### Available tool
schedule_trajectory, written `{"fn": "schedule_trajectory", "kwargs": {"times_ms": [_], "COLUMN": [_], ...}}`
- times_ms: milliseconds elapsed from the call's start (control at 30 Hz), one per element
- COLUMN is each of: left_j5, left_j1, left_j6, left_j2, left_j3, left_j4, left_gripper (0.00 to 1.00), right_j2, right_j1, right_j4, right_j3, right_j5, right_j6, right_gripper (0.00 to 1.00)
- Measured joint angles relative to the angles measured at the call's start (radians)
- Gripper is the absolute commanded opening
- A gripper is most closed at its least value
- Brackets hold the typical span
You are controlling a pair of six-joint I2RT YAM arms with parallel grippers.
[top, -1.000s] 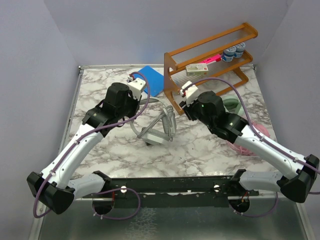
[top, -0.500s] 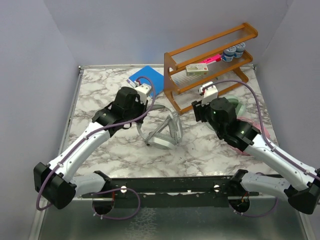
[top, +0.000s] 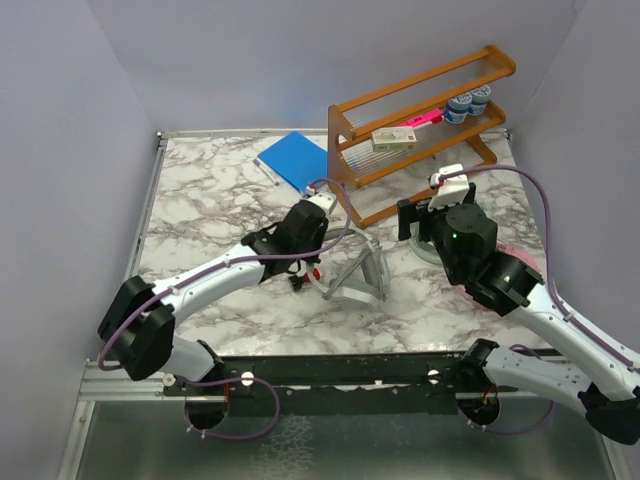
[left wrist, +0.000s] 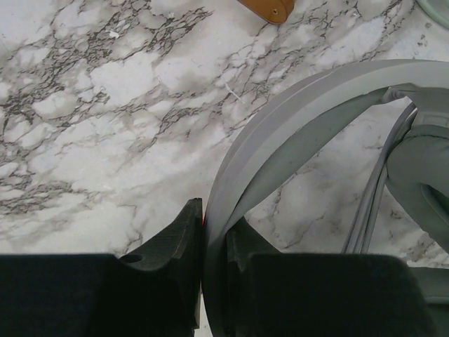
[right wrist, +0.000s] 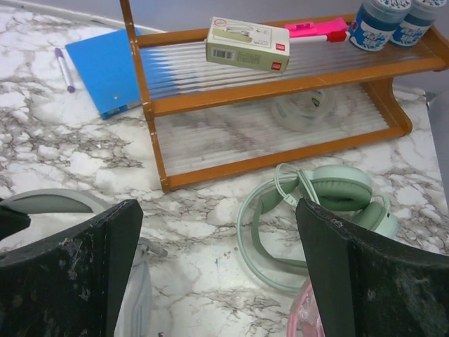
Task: Wrap the headphones
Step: Place the headphones at the center of the board.
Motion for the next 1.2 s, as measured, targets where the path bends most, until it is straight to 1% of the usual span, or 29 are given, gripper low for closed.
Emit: {"fn": "schedule_trajectory", "kwargs": {"times_ms": [233, 467, 500, 567, 667, 733, 867, 1000, 1067, 1133, 1200], "left_j5": [-0.056, -0.087, -0.089, -0.092, -0.107, -0.114, -0.135, -0.137, -0.138, -0.139, -0.139], "left_j1": [-0.033, -0.034, -0.034, -0.034, -0.034, -0.034, -0.029, -0.016, -0.005, 0.005, 0.013], "left_j6": [-0.051, -0.068, -0.069, -0.072, -0.082, -0.086, -0.089, -0.109, -0.112, -0.113, -0.111], "left_j2": [0.163, 0.290, 0.303, 0.326, 0.351, 0.359, 0.367, 0.367, 0.366, 0.359, 0.343], "left_j3": [-0.003, 0.031, 0.039, 0.052, 0.063, 0.063, 0.063, 0.067, 0.068, 0.067, 0.064], "left_j4": [0.155, 0.222, 0.228, 0.241, 0.272, 0.284, 0.294, 0.325, 0.336, 0.339, 0.340], "left_gripper": [0.00, 0.00, 0.01, 0.07, 0.10, 0.18, 0.39, 0.53, 0.60, 0.68, 0.71], "right_j2": [-0.035, -0.050, -0.042, -0.021, 0.007, 0.025, 0.047, 0.061, 0.081, 0.113, 0.154], "right_j1": [0.000, 0.000, -0.002, -0.014, -0.050, -0.087, -0.143, -0.219, -0.306, -0.418, -0.520], "right_j4": [0.005, 0.004, 0.002, 0.000, -0.005, -0.013, -0.016, -0.024, -0.037, -0.051, -0.074], "right_j3": [-0.052, -0.060, -0.061, -0.070, -0.103, -0.122, -0.135, -0.146, -0.149, -0.155, -0.158], "right_j5": [0.029, 0.060, 0.071, 0.074, 0.057, 0.033, -0.015, -0.069, -0.113, -0.158, -0.197], "right_j6": [0.006, 0.056, 0.075, 0.114, 0.167, 0.195, 0.234, 0.290, 0.332, 0.377, 0.428], "right_gripper": [1.00, 1.00, 1.00, 1.00, 1.00, 1.00, 1.00, 1.00, 1.00, 1.00, 1.00]}}
